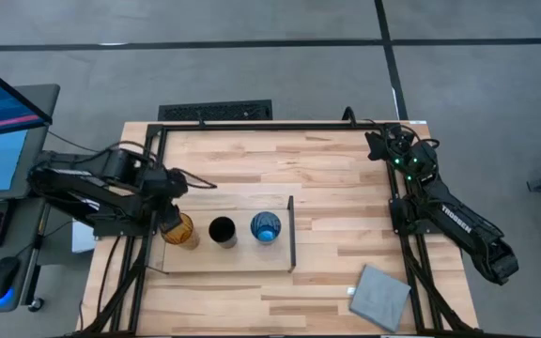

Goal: Stack small to large cups/mugs on shelf
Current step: Put the yellow cup on the shelf, then return to Home Position

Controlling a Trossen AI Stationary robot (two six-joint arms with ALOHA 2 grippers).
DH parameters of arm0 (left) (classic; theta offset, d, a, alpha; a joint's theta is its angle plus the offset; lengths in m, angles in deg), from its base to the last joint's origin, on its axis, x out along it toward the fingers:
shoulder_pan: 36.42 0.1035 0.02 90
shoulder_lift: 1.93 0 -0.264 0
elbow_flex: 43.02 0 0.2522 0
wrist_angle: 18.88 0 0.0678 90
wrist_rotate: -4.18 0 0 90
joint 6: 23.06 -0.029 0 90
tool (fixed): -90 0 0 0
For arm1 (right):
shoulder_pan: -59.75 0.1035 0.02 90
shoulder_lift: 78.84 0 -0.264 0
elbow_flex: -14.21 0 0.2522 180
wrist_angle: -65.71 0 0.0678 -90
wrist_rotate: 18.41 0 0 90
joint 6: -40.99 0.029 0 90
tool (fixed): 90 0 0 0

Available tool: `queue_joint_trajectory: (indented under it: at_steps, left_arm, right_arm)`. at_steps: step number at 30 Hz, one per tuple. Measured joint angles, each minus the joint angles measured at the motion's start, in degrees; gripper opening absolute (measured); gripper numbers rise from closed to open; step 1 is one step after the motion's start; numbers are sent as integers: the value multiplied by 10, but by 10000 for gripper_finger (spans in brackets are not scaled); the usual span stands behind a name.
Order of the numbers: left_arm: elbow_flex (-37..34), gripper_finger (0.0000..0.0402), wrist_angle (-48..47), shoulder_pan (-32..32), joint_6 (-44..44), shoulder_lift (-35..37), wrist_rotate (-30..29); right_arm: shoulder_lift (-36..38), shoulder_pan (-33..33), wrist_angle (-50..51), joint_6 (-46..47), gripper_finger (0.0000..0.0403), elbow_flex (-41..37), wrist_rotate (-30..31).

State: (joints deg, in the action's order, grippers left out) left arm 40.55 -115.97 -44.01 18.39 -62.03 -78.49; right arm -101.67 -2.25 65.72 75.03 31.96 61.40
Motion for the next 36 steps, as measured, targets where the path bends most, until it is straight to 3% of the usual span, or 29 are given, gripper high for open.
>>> queue_joint_trajectory:
  at_steps: [3,10,15,23,26,29,32,36]
  left_arm:
    - [49,135,-13,0,-10,1,-40]
    - [144,135,-68,0,-28,28,-266]
    - [153,135,-58,0,-28,75,-435]
    - [153,135,-53,0,-36,140,-661]
    - [152,135,-36,-9,-65,155,-702]
    - [136,135,-3,-31,-112,167,-730]
    - [82,135,53,-61,-152,199,-766]
    - [-18,135,124,-107,-178,254,-769]
  right_arm:
    - [0,0,0,0,230,0,0]
    - [0,0,0,0,230,0,0]
    - [0,0,-22,5,230,0,-1]
    - [0,17,-182,-15,230,0,-4]
    - [0,22,-197,-21,230,9,-17]
    - [0,27,-176,-76,230,44,-67]
    - [0,36,-128,-126,230,97,-82]
    - [-9,49,-72,-172,230,166,-82]
